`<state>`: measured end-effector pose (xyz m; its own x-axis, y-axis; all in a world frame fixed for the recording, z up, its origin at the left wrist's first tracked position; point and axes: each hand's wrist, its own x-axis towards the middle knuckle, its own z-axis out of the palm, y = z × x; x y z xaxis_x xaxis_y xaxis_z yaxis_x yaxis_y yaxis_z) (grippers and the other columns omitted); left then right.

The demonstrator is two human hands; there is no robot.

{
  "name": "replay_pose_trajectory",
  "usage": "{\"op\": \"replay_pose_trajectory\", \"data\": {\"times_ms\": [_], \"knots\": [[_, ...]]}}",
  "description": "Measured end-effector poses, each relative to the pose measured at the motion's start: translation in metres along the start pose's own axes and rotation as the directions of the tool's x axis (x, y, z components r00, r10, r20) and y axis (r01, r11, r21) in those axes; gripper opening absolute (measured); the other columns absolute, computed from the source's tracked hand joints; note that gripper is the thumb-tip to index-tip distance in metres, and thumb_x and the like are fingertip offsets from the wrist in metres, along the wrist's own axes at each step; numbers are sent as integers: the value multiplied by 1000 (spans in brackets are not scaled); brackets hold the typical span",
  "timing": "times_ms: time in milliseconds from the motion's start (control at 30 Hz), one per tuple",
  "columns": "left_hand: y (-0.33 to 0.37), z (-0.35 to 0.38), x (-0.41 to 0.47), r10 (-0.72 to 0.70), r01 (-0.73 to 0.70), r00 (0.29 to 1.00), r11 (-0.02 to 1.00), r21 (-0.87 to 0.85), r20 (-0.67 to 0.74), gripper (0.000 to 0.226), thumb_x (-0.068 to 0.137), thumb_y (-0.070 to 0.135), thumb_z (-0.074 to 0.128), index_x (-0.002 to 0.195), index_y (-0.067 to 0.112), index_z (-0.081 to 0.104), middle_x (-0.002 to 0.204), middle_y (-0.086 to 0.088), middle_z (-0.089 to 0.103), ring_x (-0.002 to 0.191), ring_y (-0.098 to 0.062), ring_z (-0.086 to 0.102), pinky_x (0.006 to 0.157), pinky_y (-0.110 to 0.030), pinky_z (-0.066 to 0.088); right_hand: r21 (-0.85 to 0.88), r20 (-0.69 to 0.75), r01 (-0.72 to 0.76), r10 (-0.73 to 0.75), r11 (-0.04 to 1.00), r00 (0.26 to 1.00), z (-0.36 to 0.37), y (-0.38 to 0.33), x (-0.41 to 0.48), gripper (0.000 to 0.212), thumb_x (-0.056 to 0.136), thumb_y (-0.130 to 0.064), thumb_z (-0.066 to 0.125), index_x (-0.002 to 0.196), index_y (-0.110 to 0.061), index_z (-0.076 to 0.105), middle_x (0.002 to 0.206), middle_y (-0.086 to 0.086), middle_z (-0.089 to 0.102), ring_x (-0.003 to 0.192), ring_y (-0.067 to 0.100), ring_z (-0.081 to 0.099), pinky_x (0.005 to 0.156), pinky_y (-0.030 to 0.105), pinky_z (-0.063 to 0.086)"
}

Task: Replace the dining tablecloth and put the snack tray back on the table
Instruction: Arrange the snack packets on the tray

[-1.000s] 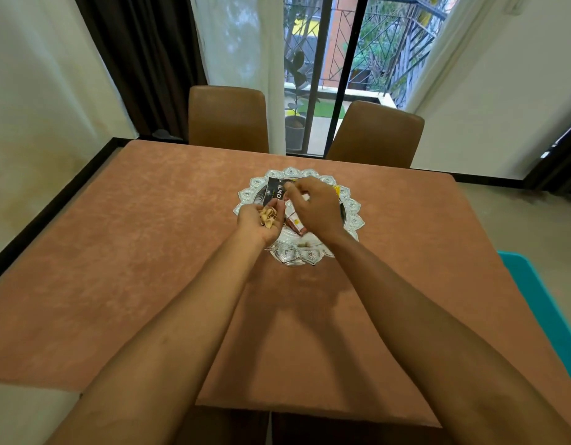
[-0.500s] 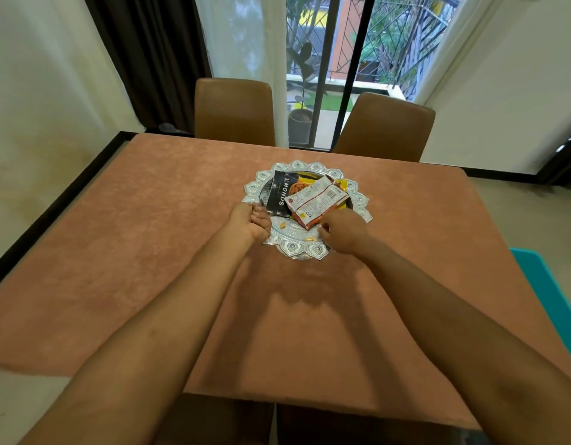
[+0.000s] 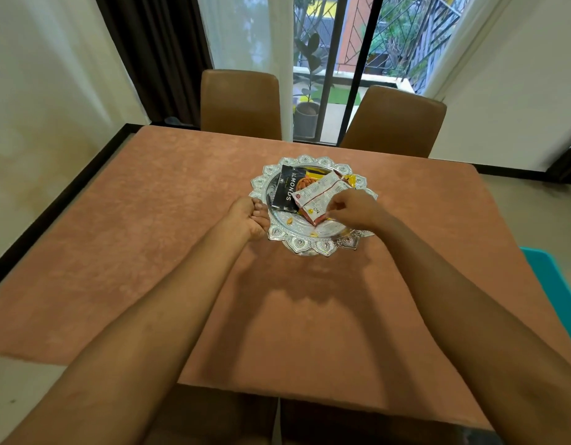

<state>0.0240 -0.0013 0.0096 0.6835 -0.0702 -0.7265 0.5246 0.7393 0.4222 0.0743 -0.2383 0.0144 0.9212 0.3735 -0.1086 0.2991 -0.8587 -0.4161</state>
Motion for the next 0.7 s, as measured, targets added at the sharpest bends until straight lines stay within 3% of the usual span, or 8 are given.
{"op": "replay_pose_trajectory", "data": {"times_ms": [100, 233, 400, 567, 700], "knots": [[-2, -4, 4, -10, 10, 1000, 999, 42, -14, 46, 88, 2, 32, 45, 17, 34, 36, 6, 31, 22, -6, 21, 23, -15, 11, -38, 160, -52, 57, 998, 986, -14, 13, -4, 12, 86, -25, 74, 94, -17, 77, 80, -9, 68, 75, 10, 61, 60, 23, 39], [-7, -5, 10, -3, 6, 1000, 994, 112, -27, 39, 95, 7, 27, 59, 21, 31, 36, 7, 30, 23, -5, 20, 25, -13, 10, -70, 289, -38, 57, 997, 956, -12, 17, -9, 24, 83, -16, 75, 106, -19, 78, 89, -9, 68, 74, -2, 57, 59, 15, 38], [-9, -4, 13, 18, -13, 999, 991, 132, -37, 37, 93, 6, 27, 60, 21, 30, 37, 7, 30, 24, -5, 21, 25, -13, 11, 4, 265, -37, 35, 999, 964, -3, 17, -7, 26, 82, -3, 75, 105, -16, 80, 95, -2, 75, 74, 0, 62, 60, 15, 44], [-10, -1, 13, 39, -31, 998, 984, 176, -45, 37, 93, 6, 28, 58, 19, 30, 38, 7, 30, 25, -5, 20, 25, -12, 11, 68, 225, -14, -2, 998, 974, 7, 2, 1, 22, 83, -3, 77, 103, -11, 80, 105, 1, 77, 83, 7, 67, 76, 26, 55], [-11, -2, 14, 60, -49, 997, 980, 195, -49, 37, 93, 6, 27, 59, 20, 32, 39, 7, 31, 26, -5, 20, 26, -11, 11, 126, 178, 42, -64, 991, 982, 23, -13, 2, 18, 88, -9, 74, 105, -12, 79, 101, 6, 78, 86, 15, 71, 74, 26, 52]]}}
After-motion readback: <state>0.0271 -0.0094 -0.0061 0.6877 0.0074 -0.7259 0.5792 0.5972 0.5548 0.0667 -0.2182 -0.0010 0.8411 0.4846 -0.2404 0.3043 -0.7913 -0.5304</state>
